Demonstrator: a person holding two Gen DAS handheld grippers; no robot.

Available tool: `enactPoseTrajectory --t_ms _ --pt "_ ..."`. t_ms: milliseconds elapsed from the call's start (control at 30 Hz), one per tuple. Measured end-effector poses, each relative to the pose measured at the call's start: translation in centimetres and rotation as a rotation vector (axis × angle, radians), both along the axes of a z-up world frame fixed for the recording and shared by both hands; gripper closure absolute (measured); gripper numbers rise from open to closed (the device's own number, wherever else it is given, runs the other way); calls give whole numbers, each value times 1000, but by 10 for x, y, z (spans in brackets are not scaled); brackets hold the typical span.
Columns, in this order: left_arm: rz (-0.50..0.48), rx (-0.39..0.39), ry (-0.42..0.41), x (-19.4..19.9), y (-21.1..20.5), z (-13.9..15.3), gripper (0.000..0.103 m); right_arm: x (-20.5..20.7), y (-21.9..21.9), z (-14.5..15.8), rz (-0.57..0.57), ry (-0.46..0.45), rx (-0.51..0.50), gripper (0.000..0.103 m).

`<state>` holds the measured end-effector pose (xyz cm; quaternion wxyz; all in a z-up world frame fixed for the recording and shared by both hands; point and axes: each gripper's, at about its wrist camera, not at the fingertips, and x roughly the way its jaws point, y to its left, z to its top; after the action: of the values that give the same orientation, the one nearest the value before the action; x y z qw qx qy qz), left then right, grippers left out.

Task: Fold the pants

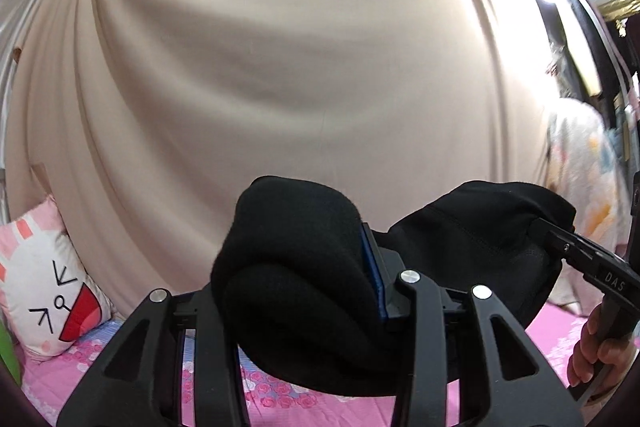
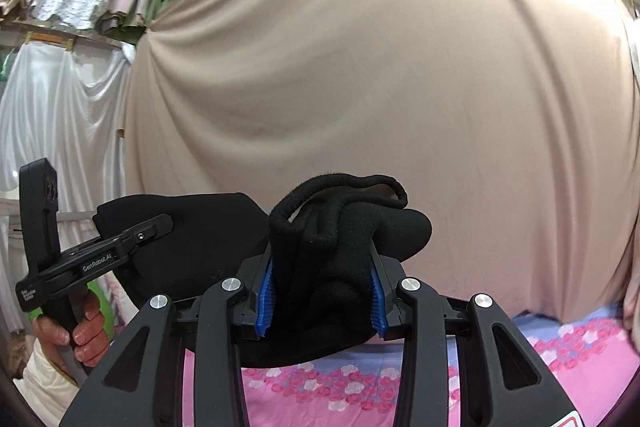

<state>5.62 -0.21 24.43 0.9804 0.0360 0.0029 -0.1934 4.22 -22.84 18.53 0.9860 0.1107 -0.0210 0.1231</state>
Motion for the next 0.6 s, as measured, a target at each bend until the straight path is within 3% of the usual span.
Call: enactPoseTrajectory --t_ms 133,200,233,300,367,400,467,600 --pt "17 29 87 65 -13 -49 65 64 -16 -52 -10 135 43 67" --pt "28 62 193 110 -22 -94 64 94 -23 -84 -19 223 67 66" --pt "37 76 260 130 -25 -117 62 115 -27 -109 -26 300 80 64" --pt "50 117 483 178 -29 -178 62 150 -31 -156 -33 471 84 60" --pt "58 128 700 206 -26 -228 61 180 -34 -210 -36 714 67 58" --pt "84 101 782 208 -16 -246 52 183 -35 -225 -23 790 75 51" --pt "26 29 772 187 9 -245 49 165 -34 -225 -28 790 45 50" --pt "212 114 636 147 32 -202 27 120 -23 -184 -165 667 -143 54"
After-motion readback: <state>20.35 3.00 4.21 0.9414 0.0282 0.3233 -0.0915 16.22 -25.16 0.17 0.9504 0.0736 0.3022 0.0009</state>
